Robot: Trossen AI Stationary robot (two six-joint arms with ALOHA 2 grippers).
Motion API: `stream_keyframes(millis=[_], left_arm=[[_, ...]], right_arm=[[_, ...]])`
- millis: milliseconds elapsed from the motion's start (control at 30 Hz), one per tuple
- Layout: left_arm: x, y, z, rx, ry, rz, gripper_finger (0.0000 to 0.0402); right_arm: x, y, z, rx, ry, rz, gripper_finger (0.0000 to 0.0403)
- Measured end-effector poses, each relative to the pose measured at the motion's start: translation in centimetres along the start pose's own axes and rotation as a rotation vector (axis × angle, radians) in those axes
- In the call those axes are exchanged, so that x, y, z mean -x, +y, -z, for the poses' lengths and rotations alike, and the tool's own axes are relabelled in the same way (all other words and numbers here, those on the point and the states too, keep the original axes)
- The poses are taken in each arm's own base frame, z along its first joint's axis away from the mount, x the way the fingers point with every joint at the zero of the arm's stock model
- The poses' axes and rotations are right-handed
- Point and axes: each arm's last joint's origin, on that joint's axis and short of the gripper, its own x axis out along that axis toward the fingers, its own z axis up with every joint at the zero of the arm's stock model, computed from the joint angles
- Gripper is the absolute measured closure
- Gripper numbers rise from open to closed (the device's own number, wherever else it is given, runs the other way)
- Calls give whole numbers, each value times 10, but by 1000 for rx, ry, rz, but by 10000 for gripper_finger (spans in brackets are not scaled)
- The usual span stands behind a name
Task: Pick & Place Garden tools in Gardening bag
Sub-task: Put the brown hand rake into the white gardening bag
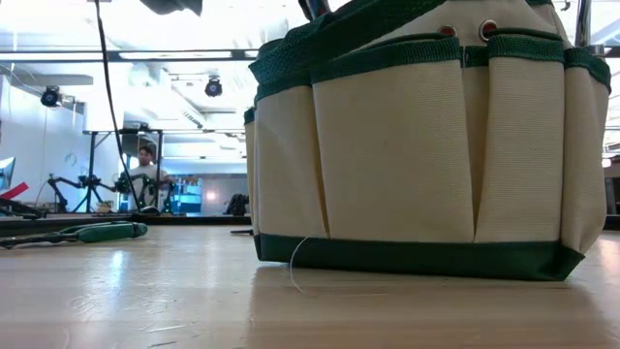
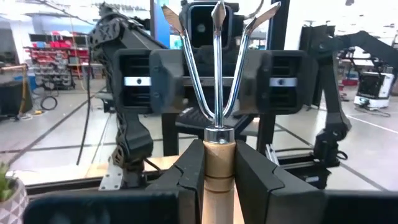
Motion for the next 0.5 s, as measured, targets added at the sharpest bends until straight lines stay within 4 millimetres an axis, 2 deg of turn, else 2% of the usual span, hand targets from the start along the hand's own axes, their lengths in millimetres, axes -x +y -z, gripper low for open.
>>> stream_keyframes(millis=[167, 500], left_arm=[[0, -1, -2, -27, -24, -33, 341], [0, -2, -2, -70, -22, -61, 341]], right_arm=[[-7, 3, 2, 13, 14, 80, 187], [-20, 3, 4, -27, 13, 64, 179]])
